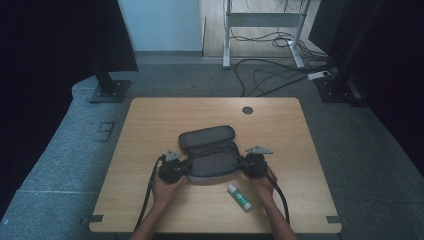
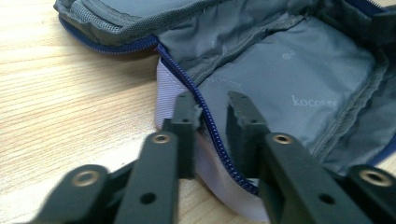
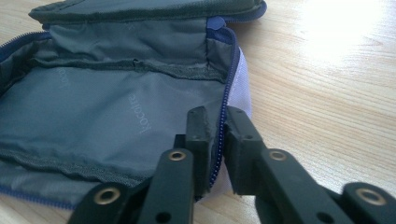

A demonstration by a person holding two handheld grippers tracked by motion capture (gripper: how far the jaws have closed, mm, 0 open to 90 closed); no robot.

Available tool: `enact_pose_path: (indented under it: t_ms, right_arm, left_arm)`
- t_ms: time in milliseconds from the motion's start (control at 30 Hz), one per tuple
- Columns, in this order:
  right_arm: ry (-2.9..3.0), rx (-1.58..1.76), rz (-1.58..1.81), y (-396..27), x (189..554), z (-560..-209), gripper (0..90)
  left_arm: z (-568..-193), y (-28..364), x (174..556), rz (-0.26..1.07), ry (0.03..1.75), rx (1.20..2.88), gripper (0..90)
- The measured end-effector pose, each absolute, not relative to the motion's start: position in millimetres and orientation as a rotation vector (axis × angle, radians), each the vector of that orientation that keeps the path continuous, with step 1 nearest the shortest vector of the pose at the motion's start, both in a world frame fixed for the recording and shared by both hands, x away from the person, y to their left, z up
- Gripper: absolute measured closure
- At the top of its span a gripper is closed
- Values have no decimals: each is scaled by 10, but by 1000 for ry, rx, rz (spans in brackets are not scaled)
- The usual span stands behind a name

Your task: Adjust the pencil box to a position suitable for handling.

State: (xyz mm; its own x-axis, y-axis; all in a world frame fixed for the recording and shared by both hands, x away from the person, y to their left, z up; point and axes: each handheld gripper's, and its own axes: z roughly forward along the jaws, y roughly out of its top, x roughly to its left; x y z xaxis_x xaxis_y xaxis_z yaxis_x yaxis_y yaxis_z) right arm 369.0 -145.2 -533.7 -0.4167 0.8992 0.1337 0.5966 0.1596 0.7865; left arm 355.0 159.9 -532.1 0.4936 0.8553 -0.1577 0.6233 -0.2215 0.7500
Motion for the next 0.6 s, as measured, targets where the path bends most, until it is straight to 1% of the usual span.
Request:
enact_pose_path:
  t_ms: [33,67,100,133,167,200,233,333,600]
  right_arm:
    - [2078,1426,1138,-1452,3690,-5337,761]
    - [2066,1429,1149,-1449,3690,-5334,618]
    - [2066,1429,1149,-1449,3690,-5334,618]
    - [2038,1429,1157,-1441,3685,-5322,453]
    - [2038,1429,1157,-1441,3685,-5322,453]
    - [2014,1429,1157,-1438,3678,-5310,409]
    - [1967,1431,1176,-1445,3657,-5275,356]
    - [1921,1429,1215,-1473,3619,-5212,336]
    - [1947,1353,1257,-1541,3494,-5116,322]
  left_arm:
    - [-5321,1599,3550,370,1220,1945,634]
    - [-5316,1591,3556,362,1223,1937,541]
    - [-5316,1591,3556,362,1223,1937,480]
    - [-5298,1591,3551,392,1237,1920,381]
    - [-5298,1591,3551,392,1237,1920,339]
    - [-5283,1600,3548,404,1238,1907,339]
    - [-5259,1618,3548,398,1240,1879,266]
    - [-5204,1643,3541,392,1228,1859,231]
    - [-5117,1703,3500,389,1208,1862,224]
